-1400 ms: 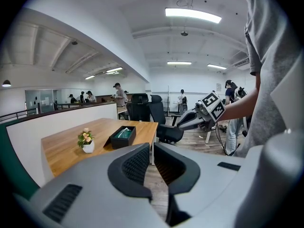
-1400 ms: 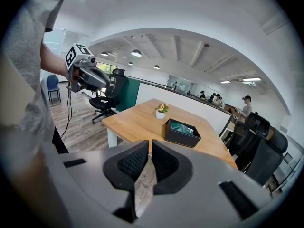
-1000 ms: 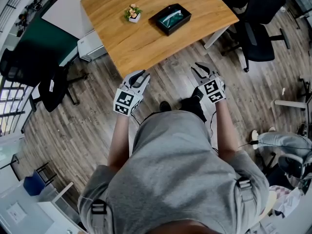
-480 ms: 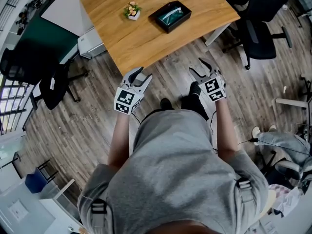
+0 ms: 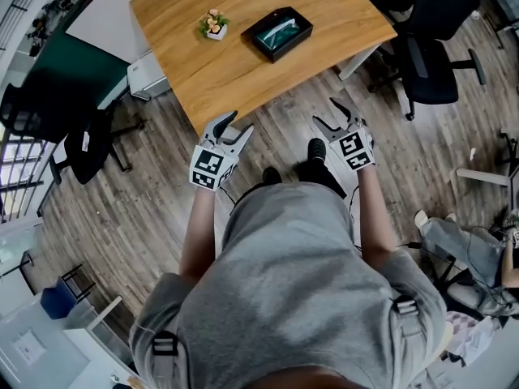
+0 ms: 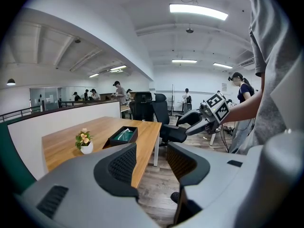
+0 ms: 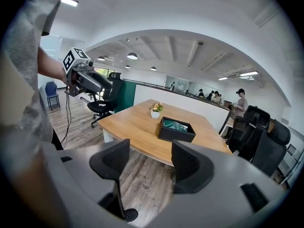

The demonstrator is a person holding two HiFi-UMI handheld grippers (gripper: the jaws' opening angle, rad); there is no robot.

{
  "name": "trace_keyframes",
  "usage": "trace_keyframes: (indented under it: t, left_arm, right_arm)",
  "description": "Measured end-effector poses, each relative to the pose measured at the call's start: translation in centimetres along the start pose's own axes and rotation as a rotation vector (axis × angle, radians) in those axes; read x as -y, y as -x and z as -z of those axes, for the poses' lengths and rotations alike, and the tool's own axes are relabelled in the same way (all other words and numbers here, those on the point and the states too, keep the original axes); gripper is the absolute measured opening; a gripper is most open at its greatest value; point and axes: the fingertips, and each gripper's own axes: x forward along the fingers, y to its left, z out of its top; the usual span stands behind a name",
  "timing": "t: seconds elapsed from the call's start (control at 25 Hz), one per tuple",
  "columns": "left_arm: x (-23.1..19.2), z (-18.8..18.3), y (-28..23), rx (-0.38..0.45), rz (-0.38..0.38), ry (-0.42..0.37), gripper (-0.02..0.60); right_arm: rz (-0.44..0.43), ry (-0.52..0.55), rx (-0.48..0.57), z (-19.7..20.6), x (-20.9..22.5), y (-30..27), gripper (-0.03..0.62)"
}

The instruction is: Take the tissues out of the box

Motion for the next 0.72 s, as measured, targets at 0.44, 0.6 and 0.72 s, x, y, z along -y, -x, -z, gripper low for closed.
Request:
trace_keyframes:
  t: [0.44, 0.6, 0.72]
  left_arm:
    - [-0.5, -1.9, -4.1, -0.009, -0.047, 0.02, 0.207]
    - [-0.6, -2.1, -5.4, -0.026, -0.059, 0.023, 0.207]
    - [-0.9, -2.7, -6.4, -0.03, -0.07, 0.018, 0.207]
  right_arm:
    - [-0.056, 0.021, 0.003, 0.6, 5.0, -1.9, 0.284]
    - [-0.082, 0.029, 0.007, 0.8, 6.4, -2.7, 0.275]
    - [-0.101, 0.033, 0.013, 0.9, 7.7, -3.3, 0.275]
